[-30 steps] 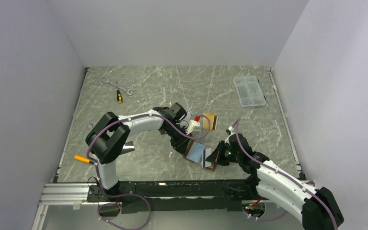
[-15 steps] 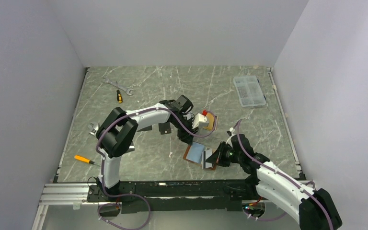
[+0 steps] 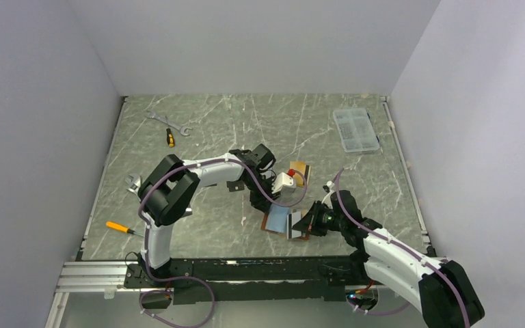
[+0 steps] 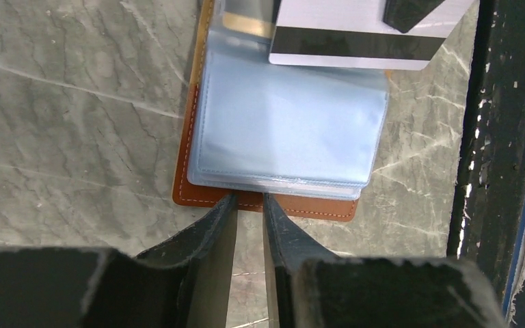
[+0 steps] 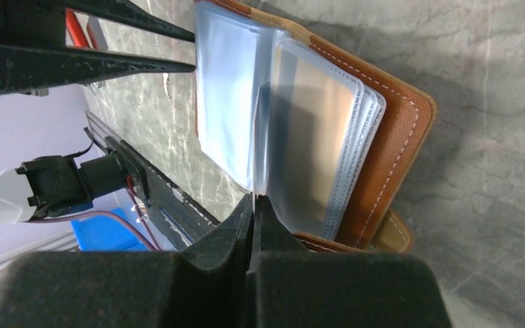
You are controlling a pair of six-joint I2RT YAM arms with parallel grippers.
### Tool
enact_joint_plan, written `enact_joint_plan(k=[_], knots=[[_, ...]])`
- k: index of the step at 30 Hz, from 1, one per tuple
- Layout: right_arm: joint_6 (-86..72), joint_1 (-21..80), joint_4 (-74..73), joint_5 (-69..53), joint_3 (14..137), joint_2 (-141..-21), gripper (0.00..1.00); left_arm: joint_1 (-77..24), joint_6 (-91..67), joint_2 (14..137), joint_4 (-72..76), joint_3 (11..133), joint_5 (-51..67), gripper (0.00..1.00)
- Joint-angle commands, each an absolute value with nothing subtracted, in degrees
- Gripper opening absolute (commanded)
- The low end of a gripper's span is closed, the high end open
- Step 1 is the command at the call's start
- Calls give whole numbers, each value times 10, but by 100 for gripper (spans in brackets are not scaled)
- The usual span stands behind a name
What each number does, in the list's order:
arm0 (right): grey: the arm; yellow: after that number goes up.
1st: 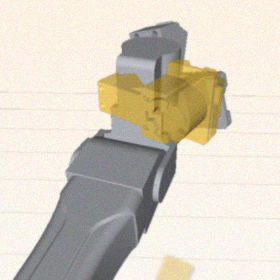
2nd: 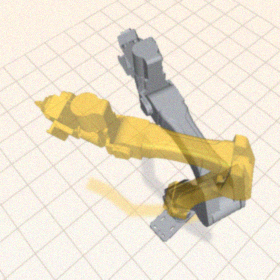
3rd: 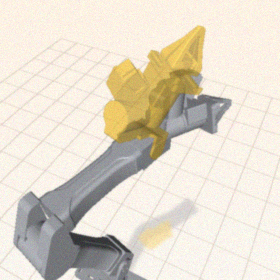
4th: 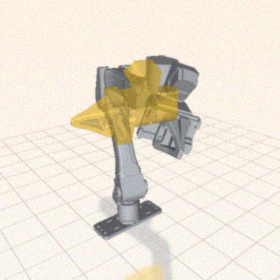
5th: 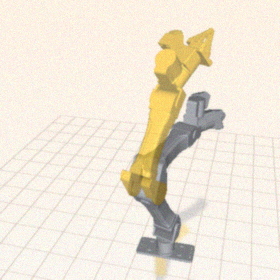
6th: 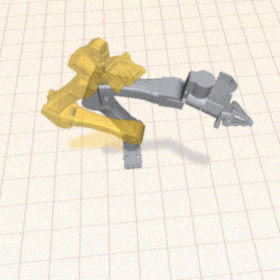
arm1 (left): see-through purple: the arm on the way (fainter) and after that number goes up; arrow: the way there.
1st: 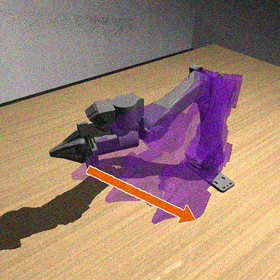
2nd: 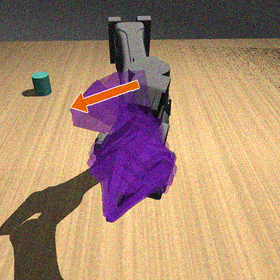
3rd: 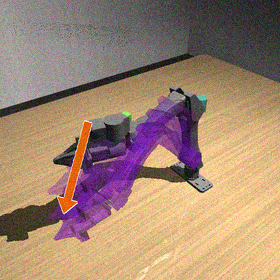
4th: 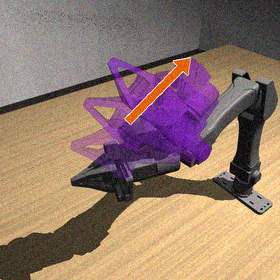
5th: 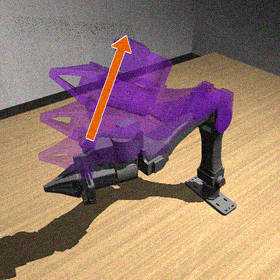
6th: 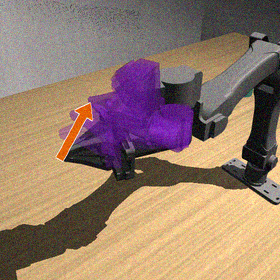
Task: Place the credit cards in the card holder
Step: Turn over the card slot in the card holder.
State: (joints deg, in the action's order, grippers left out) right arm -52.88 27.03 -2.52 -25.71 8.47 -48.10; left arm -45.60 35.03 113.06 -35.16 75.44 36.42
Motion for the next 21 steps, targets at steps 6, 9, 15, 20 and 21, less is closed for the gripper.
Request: enact_joint_plan(k=[6, 9, 15, 20, 21], knots=[[-525, 264, 40, -230, 82, -459, 0, -471, 351, 1098, -354, 692, 352, 25], [-535, 265, 33, -198, 74, -430, 0, -473, 341, 1086, -354, 681, 354, 25], [-542, 264, 47, -163, 55, -416, 0, -484, 332, 1070, -358, 666, 342, 25], [-555, 265, 96, -160, 34, -428, 0, -492, 332, 1052, -349, 652, 335, 26], [-556, 265, 106, -163, 32, -433, 0, -492, 332, 1048, -350, 653, 334, 26]])
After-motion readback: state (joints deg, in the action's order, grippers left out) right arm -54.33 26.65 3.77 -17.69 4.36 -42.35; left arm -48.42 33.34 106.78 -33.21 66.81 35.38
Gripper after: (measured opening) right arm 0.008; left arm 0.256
